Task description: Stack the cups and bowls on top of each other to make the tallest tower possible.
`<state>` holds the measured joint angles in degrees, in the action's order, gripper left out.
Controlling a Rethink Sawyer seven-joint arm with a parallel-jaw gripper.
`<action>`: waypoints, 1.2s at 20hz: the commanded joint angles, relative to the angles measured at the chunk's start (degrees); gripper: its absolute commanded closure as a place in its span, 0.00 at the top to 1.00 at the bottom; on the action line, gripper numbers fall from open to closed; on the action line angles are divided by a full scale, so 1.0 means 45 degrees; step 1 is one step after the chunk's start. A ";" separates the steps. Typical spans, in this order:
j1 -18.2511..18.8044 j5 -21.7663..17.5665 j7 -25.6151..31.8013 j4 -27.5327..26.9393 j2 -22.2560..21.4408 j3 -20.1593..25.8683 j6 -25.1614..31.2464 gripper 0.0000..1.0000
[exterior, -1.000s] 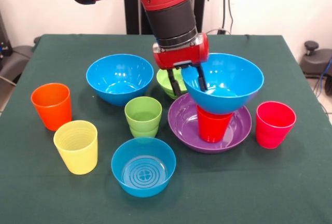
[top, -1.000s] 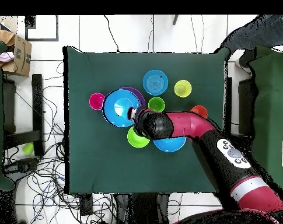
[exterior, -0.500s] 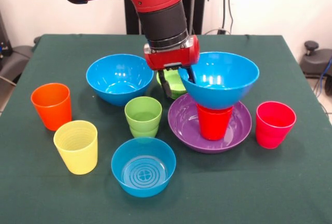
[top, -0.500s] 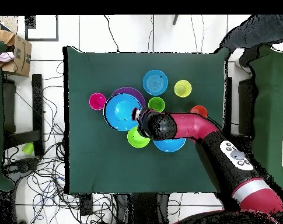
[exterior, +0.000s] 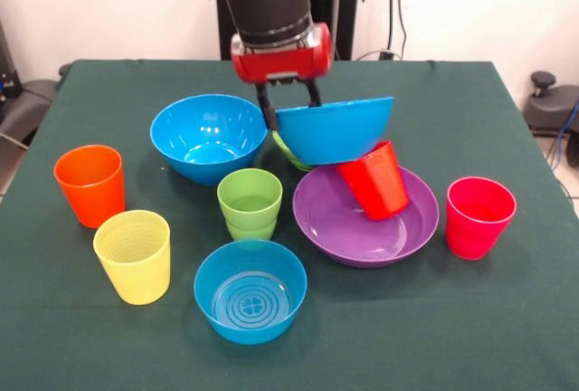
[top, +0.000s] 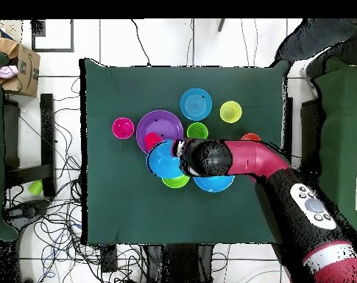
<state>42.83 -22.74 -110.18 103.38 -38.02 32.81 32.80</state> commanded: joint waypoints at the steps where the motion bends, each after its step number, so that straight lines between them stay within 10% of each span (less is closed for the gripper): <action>1: -0.0013 0.0416 0.0387 0.0714 -0.0899 0.0128 0.1542 1.00; 14: -0.0216 0.0244 0.0279 0.0461 -0.0305 0.0011 0.0951 1.00; 24: -0.2138 -0.0377 -0.1777 0.0572 0.0271 -0.1341 -0.1004 1.00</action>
<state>39.26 -21.29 -110.18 104.14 -39.00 31.14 32.65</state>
